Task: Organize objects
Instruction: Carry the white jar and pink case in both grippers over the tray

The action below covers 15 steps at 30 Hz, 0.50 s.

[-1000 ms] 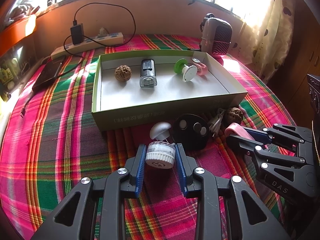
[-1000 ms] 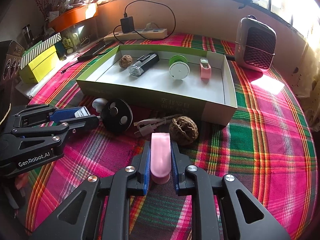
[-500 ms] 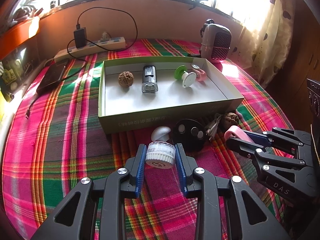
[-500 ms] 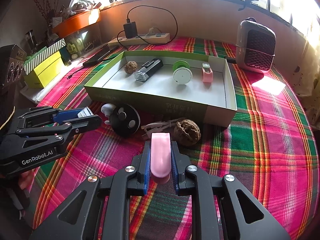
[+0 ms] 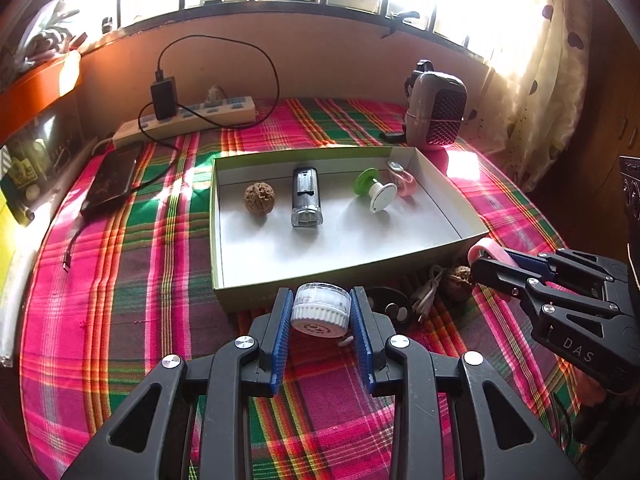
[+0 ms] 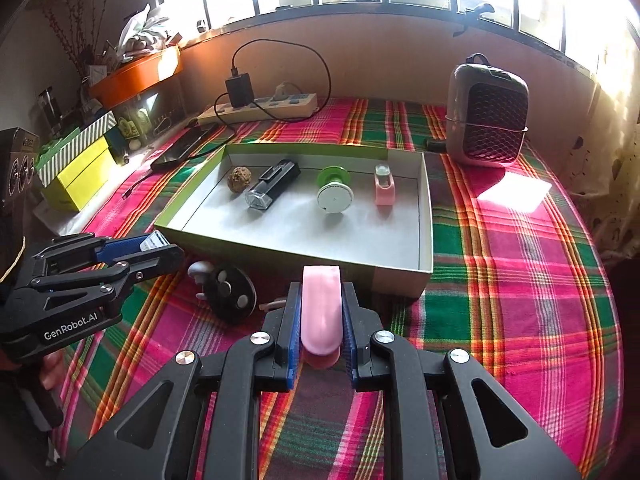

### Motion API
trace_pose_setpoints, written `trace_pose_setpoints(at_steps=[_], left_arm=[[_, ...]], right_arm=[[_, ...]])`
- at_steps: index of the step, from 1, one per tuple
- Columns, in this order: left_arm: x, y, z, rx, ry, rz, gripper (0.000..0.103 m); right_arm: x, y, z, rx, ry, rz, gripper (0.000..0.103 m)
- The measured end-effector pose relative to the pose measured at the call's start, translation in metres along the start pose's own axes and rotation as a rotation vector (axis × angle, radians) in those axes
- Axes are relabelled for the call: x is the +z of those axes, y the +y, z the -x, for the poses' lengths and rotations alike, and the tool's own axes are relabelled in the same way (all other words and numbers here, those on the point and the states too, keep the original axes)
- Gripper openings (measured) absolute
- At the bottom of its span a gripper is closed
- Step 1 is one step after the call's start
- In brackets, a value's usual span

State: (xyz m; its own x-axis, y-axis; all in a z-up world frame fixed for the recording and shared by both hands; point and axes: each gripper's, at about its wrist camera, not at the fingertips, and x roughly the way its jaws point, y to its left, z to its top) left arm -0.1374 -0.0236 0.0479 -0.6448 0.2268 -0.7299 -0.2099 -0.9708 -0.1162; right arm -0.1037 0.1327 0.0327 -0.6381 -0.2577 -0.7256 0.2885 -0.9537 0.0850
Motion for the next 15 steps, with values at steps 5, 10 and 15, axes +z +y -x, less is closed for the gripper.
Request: trace_pose_setpoints(at_steps=[5, 10, 15], left_arm=[[0.013, 0.005, -0.008, 0.003, 0.004, 0.008, 0.027], [0.024, 0.013, -0.018, 0.013, 0.012, 0.023, 0.027], [0.036, 0.02, -0.028, 0.027, 0.012, 0.035, 0.027]], right_arm=[[0.018, -0.009, -0.002, -0.031, -0.016, -0.008, 0.019], [0.034, -0.019, -0.011, -0.066, -0.013, -0.014, 0.019], [0.046, -0.029, -0.029, -0.075, 0.009, -0.044, 0.019]])
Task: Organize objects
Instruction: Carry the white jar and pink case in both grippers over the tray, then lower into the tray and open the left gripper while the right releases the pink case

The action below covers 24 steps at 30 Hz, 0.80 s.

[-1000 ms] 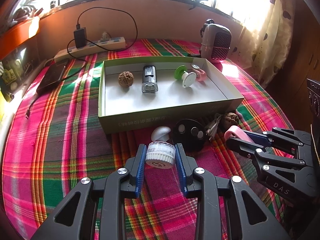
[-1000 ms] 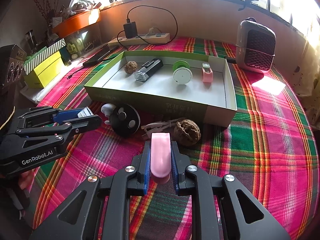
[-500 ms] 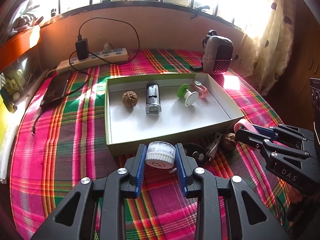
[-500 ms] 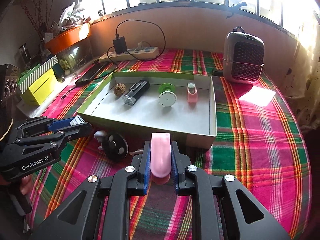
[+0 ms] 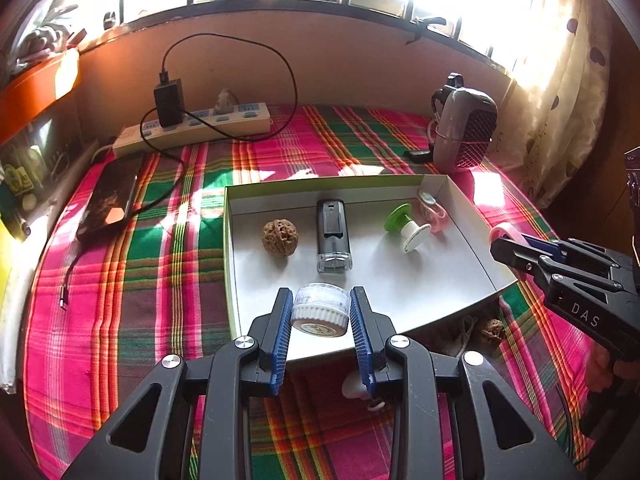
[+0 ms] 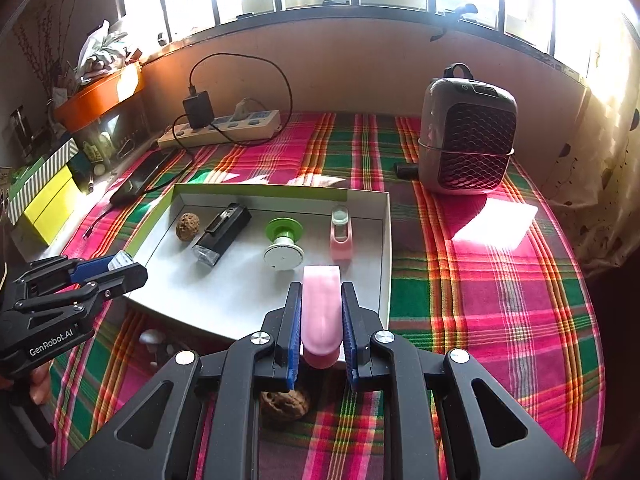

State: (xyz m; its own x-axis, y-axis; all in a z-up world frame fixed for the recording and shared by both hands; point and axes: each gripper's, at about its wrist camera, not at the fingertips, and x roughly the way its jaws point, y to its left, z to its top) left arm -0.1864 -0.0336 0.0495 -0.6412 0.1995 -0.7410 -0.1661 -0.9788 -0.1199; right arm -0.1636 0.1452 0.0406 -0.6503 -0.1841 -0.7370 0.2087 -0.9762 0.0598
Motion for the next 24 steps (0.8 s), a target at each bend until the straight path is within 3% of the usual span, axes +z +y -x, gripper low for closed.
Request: trace_pose_setpoints(at_steps=[24], left_arm=[[0.026, 0.016, -0.055, 0.052, 0.053, 0.002, 0.027]], right_arm=[[0.011, -0.004, -0.062, -0.017, 0.102, 0.006, 0.019]])
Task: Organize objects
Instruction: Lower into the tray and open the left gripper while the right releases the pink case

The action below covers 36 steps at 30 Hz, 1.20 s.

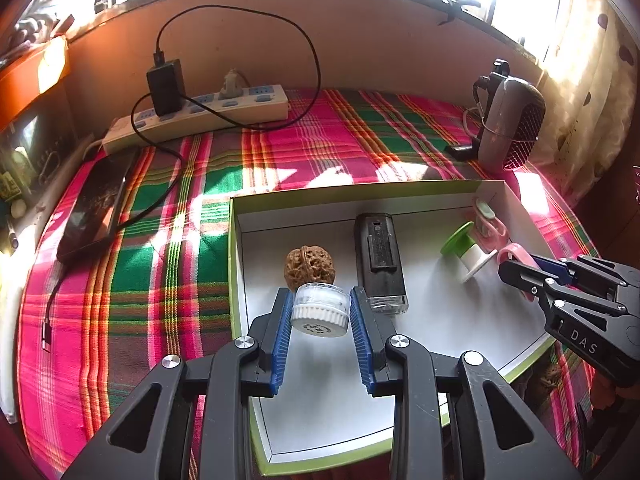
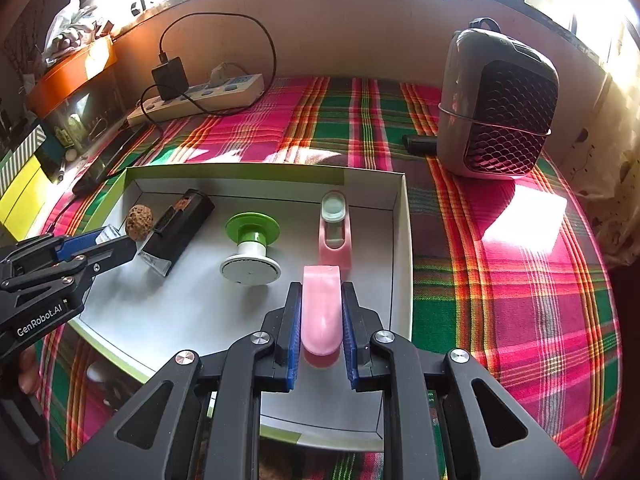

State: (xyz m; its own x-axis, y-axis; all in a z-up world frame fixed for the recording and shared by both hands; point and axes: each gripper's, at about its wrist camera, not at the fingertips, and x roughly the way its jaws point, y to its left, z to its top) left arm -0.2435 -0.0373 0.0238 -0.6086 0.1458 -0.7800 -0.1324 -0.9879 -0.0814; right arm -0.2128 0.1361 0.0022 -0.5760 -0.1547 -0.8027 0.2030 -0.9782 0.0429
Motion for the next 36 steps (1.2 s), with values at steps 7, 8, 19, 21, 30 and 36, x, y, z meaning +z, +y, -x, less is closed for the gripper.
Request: trace_pose_setpoints(at_steps=[7, 8, 19, 21, 30, 36], left_arm=[[0.004, -0.005, -0.008, 0.011, 0.006, -0.023, 0.027], [0.004, -0.005, -0.009, 0.011, 0.009, -0.025, 0.027], [0.007, -0.012, -0.014, 0.036, 0.007, -0.059, 0.027], [0.007, -0.013, -0.015, 0.041, 0.007, -0.062, 0.027], [0.006, -0.013, -0.016, 0.052, 0.007, -0.069, 0.027], [0.005, -0.014, -0.016, 0.055, 0.008, -0.073, 0.027]], right_arm=[[0.002, 0.001, -0.004, -0.006, -0.005, 0.008, 0.019], [0.002, 0.001, -0.004, -0.006, -0.008, 0.011, 0.019], [0.002, 0.003, -0.007, -0.032, -0.027, 0.037, 0.019], [0.003, 0.003, -0.008, -0.033, -0.029, 0.038, 0.019], [0.002, 0.003, -0.008, -0.033, -0.038, 0.038, 0.019], [0.002, 0.004, -0.007, -0.036, -0.041, 0.041, 0.019]])
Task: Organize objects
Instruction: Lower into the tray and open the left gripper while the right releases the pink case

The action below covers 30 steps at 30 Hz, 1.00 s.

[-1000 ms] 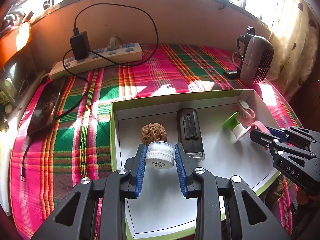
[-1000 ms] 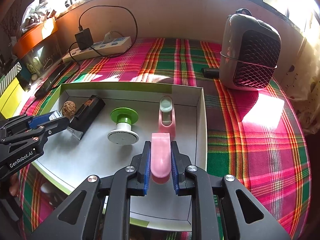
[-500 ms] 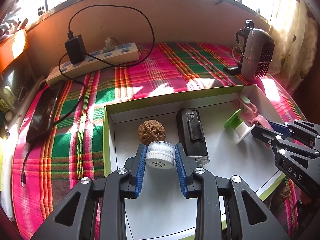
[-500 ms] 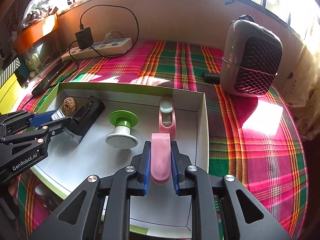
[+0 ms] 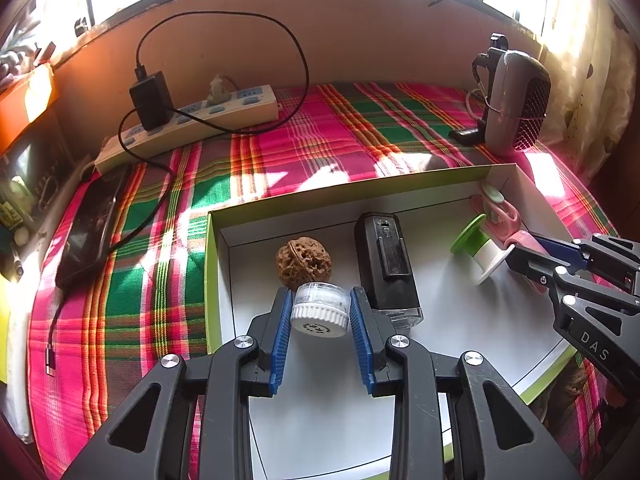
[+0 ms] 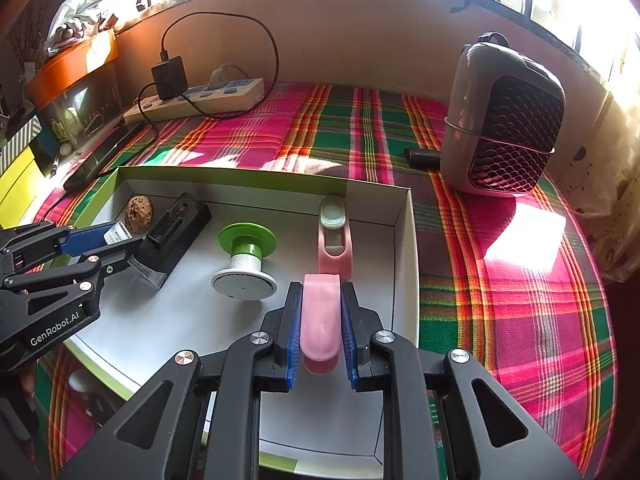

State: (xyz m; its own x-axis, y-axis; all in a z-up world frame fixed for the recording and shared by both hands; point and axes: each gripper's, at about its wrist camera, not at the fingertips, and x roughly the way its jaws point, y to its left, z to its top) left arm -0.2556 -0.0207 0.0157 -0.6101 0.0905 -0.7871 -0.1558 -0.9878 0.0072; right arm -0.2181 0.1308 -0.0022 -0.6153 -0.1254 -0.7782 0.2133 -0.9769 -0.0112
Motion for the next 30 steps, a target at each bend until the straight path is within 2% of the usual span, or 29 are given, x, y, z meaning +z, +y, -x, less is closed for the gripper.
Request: trace_pose_setpoints(at_steps=[22, 30], left_arm=[[-0.003, -0.002, 0.003, -0.012, 0.0, 0.008, 0.027], [-0.006, -0.004, 0.017, -0.01, -0.024, 0.009, 0.028]], right_arm=[[-0.001, -0.003, 0.003, 0.002, -0.005, -0.024, 0.019], [-0.002, -0.002, 0.014, 0.001, -0.027, -0.039, 0.024]])
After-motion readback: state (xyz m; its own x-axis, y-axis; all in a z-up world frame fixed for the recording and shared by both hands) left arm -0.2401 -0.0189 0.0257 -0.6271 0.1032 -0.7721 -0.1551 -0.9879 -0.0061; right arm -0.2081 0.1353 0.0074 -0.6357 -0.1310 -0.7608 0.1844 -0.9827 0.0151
